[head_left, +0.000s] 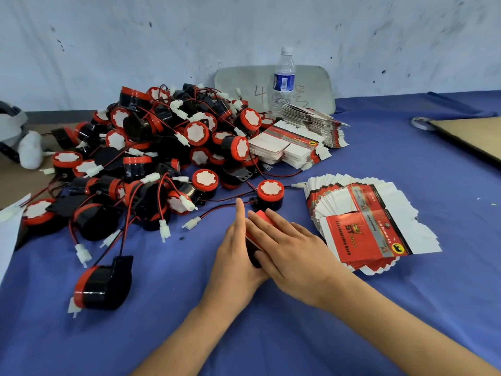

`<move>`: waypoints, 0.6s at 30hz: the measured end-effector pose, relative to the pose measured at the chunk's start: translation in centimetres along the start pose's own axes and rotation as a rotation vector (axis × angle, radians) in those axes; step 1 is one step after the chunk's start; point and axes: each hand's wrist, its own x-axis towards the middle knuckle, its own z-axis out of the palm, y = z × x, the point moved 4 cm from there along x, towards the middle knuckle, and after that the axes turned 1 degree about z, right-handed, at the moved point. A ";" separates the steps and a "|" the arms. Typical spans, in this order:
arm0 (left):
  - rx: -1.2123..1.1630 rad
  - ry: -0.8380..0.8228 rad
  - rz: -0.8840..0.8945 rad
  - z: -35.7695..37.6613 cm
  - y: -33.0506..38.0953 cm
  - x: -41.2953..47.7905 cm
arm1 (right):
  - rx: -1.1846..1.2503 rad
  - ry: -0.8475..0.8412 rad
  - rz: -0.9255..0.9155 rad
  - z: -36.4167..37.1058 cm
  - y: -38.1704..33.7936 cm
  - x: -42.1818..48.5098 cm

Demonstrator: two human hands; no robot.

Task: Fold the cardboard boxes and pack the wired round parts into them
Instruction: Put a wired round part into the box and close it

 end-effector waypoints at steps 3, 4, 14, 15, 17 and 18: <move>0.064 -0.099 0.043 -0.6 -0.2 0.4 | -0.093 -0.054 0.001 -0.1 -0.5 0.3; 0.077 -0.138 0.059 -1.1 -0.5 0.7 | -0.122 -0.077 -0.001 0.0 -0.5 0.4; -0.007 0.068 0.201 -4.4 -1.0 1.9 | 0.184 0.239 -0.142 1.2 1.3 -0.5; -0.020 0.045 0.207 -4.2 -0.8 1.9 | 0.250 0.363 -0.125 1.3 1.3 -1.1; -0.049 -0.034 0.204 -3.7 -0.4 1.8 | 0.328 0.511 -0.038 1.6 1.3 -1.8; -0.053 -0.063 0.213 -3.4 -0.4 1.7 | 0.328 0.527 -0.003 1.8 1.2 -1.9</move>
